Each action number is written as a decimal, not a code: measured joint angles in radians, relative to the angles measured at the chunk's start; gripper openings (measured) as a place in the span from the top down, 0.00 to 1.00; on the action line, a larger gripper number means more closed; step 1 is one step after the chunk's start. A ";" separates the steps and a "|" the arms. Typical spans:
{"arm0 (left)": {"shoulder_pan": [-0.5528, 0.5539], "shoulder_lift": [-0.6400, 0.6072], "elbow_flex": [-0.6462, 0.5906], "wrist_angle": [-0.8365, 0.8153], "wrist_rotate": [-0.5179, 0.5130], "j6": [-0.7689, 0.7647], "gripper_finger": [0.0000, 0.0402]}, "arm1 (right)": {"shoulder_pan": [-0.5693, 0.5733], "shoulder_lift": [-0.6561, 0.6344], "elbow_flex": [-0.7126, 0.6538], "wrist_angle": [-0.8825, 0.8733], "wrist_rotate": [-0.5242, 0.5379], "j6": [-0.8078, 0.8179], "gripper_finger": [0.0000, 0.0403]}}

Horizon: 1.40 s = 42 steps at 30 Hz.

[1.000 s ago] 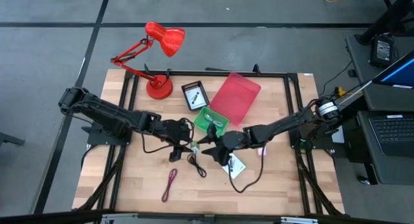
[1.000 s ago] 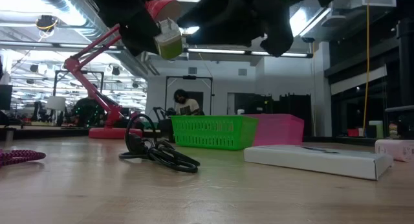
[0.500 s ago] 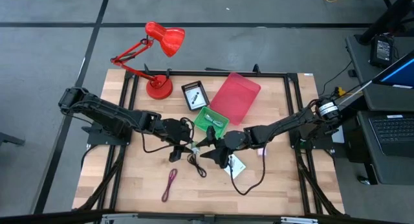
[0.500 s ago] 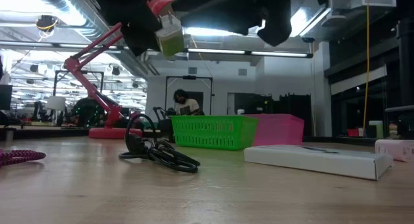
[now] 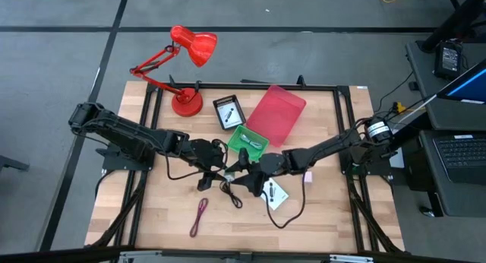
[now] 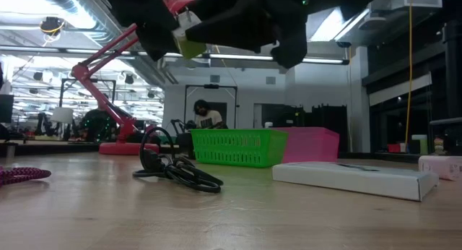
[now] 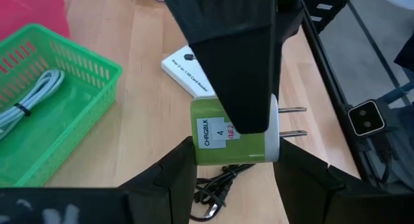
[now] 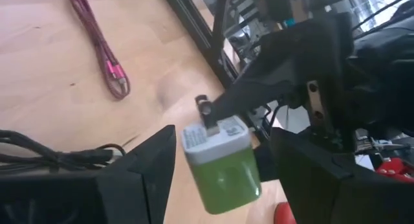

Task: Pick and place items into bin
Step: Put the green charger adapter into the red bin

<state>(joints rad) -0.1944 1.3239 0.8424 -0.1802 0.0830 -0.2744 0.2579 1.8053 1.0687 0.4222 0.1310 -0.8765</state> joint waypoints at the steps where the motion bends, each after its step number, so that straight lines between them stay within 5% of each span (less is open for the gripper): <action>1: 0.000 0.000 0.000 0.000 0.000 0.000 0.58 | -0.001 0.000 0.000 0.001 0.000 0.000 0.43; 21: 0.000 0.000 0.000 0.033 0.030 0.019 0.57 | -0.001 0.000 0.000 -0.013 -0.004 -0.018 0.66; 31: 0.000 0.000 0.000 0.018 -0.002 0.076 0.50 | 0.006 0.000 0.000 -0.042 0.016 -0.021 0.68; 42: 0.000 -0.075 0.000 -0.079 -0.017 0.109 0.54 | 0.045 -0.003 0.000 -0.088 0.159 0.027 0.68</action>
<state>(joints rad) -0.1947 1.2493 0.8425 -0.2590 0.0662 -0.1654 0.3027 1.8019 1.0691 0.3341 0.2905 -0.8492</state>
